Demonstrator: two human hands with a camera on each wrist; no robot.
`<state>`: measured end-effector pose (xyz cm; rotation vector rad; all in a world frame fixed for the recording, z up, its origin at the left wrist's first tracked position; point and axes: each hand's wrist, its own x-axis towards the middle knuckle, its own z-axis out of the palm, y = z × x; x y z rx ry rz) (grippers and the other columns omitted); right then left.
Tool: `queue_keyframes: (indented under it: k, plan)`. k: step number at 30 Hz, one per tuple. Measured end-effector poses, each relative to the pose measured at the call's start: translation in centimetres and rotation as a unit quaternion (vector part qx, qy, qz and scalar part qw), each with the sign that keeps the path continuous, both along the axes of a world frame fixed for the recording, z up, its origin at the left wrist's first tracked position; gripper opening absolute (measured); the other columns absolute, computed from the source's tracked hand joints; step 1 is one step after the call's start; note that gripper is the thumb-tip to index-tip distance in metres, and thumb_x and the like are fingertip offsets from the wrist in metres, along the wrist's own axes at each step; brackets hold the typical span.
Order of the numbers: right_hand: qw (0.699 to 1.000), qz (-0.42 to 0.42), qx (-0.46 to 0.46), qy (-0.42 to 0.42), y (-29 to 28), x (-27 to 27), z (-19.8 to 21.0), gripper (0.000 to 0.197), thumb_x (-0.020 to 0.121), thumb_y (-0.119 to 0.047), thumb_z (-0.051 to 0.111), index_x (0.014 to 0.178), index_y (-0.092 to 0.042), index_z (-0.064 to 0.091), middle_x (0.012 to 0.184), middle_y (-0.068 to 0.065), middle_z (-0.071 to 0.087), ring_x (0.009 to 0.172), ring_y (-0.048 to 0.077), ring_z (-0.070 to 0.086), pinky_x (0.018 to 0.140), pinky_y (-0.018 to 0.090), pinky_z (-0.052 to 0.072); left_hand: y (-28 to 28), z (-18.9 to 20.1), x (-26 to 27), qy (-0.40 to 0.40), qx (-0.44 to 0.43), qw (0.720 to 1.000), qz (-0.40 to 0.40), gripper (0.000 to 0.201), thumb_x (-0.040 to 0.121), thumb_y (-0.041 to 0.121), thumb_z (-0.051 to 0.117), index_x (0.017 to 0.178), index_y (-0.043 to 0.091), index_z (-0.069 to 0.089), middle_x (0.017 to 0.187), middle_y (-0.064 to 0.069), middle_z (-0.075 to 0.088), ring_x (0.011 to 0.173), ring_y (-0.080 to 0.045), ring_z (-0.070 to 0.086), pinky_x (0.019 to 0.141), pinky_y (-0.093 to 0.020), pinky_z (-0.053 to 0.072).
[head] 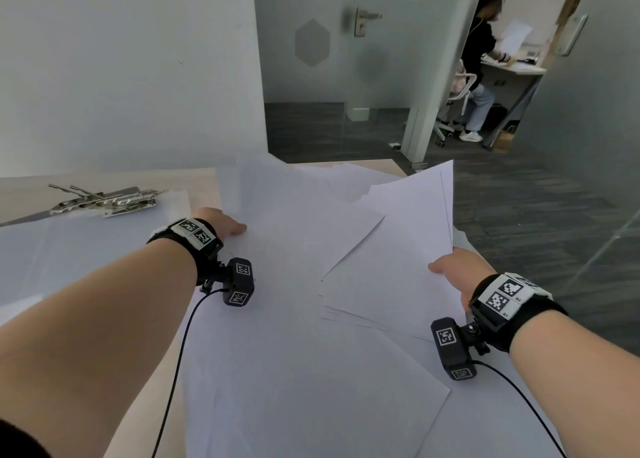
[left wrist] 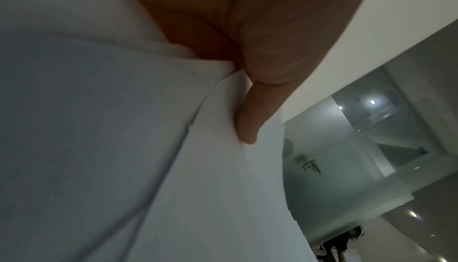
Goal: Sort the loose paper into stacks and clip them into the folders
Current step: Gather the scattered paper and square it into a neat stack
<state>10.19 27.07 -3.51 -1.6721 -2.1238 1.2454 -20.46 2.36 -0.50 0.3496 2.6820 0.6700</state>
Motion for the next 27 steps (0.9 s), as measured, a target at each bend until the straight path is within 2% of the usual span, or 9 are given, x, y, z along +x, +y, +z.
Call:
queue_keyframes:
  k: [2,5,9,12,14,17,20,25,27]
  plan:
    - [1.000,0.010,0.008,-0.011,-0.3,0.1,0.2,0.039,0.097,-0.004,0.053,0.133,0.010,0.049,0.137,0.027,0.053,0.126,0.042,0.050,0.108,0.045,0.040,-0.8,0.5,0.0,0.009,0.038,0.999,0.012,0.068,0.092,0.034,0.064,0.144,0.000,0.039,0.148,-0.016,0.044,0.132,-0.032,0.048,0.108,-0.036,0.040]
    - [1.000,0.018,0.013,-0.002,-0.8,0.6,0.5,0.044,0.096,-0.002,0.054,0.138,0.005,0.047,0.140,0.025,0.051,0.129,0.041,0.049,0.098,0.039,0.043,-2.3,1.3,0.0,0.023,0.097,0.994,0.042,0.061,0.087,0.029,0.070,0.137,0.001,0.049,0.138,-0.016,0.054,0.121,-0.033,0.056,0.103,-0.039,0.046]
    - [0.999,0.028,0.037,-0.006,-1.8,0.7,1.1,0.042,0.094,-0.001,0.053,0.136,0.004,0.051,0.137,0.025,0.054,0.127,0.040,0.052,0.098,0.040,0.045,-4.7,3.0,0.3,0.085,0.168,0.980,0.057,0.022,0.084,0.023,0.066,0.101,0.008,0.065,0.098,-0.012,0.066,0.086,-0.030,0.061,0.077,-0.034,0.053]
    - [0.997,0.026,0.070,0.006,-2.9,0.4,2.0,0.031,0.097,-0.001,0.050,0.126,0.010,0.057,0.130,0.028,0.058,0.119,0.041,0.055,0.094,0.038,0.045,-6.4,5.4,0.6,0.117,0.230,0.963,0.074,0.021,0.082,0.025,0.064,0.097,0.010,0.065,0.094,-0.013,0.069,0.084,-0.033,0.065,0.078,-0.038,0.056]
    - [0.996,0.036,0.076,0.015,-3.3,0.4,2.5,0.033,0.097,-0.001,0.050,0.128,0.007,0.056,0.131,0.027,0.057,0.121,0.040,0.055,0.090,0.036,0.044,-7.5,7.2,0.9,0.144,0.255,0.953,0.080,0.020,0.085,0.027,0.063,0.096,0.011,0.060,0.092,-0.012,0.066,0.081,-0.032,0.063,0.076,-0.037,0.054]
    - [0.996,0.029,0.062,0.053,-4.1,0.8,3.1,0.041,0.093,0.000,0.053,0.134,-0.001,0.054,0.134,0.024,0.057,0.124,0.039,0.055,0.088,0.036,0.045,-8.9,9.5,1.3,0.169,0.290,0.938,0.089,0.012,0.089,0.025,0.058,0.093,0.014,0.056,0.076,-0.005,0.058,0.064,-0.024,0.055,0.061,-0.028,0.043]
    - [0.994,0.035,0.068,0.072,-5.2,1.1,3.8,0.041,0.093,0.000,0.053,0.134,0.000,0.053,0.133,0.024,0.058,0.124,0.040,0.055,0.096,0.040,0.047,-10.3,11.0,1.8,0.200,0.302,0.927,0.097,0.012,0.087,0.023,0.056,0.092,0.012,0.059,0.080,-0.008,0.058,0.070,-0.029,0.055,0.063,-0.029,0.041]
    - [0.991,0.034,0.084,0.102,-6.9,1.4,4.7,0.041,0.093,-0.001,0.053,0.133,-0.001,0.053,0.131,0.025,0.059,0.121,0.040,0.057,0.095,0.041,0.048,-13.0,12.1,2.6,0.217,0.314,0.917,0.119,0.011,0.087,0.021,0.056,0.092,0.012,0.059,0.072,-0.005,0.056,0.072,-0.029,0.053,0.068,-0.029,0.039]
    - [0.989,0.025,0.094,0.115,-7.5,1.5,5.2,0.038,0.093,-0.001,0.053,0.131,-0.001,0.056,0.128,0.025,0.061,0.119,0.040,0.058,0.094,0.041,0.049,-14.1,13.0,2.7,0.234,0.319,0.909,0.129,0.012,0.087,0.021,0.056,0.094,0.012,0.061,0.081,-0.007,0.059,0.075,-0.029,0.053,0.070,-0.029,0.039]
